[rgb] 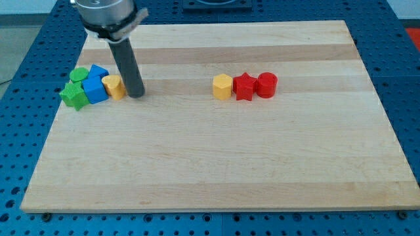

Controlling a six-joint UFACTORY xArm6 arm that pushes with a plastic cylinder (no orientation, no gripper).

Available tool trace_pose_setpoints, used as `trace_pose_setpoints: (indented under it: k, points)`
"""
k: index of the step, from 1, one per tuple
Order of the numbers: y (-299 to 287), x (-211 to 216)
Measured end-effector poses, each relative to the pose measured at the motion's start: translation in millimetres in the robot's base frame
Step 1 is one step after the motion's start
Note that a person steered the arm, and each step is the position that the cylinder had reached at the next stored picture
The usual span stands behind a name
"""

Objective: Move your arm to the center right

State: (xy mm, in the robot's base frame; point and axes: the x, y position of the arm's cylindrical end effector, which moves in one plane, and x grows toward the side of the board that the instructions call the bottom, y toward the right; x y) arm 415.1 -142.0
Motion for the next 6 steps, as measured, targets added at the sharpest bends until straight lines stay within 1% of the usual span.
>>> trace_pose_setpoints:
  k: [1,3,4,5,6]
  points:
    - [72,24]
    - [262,30]
    - [310,10]
    - [309,-11]
    - [312,0]
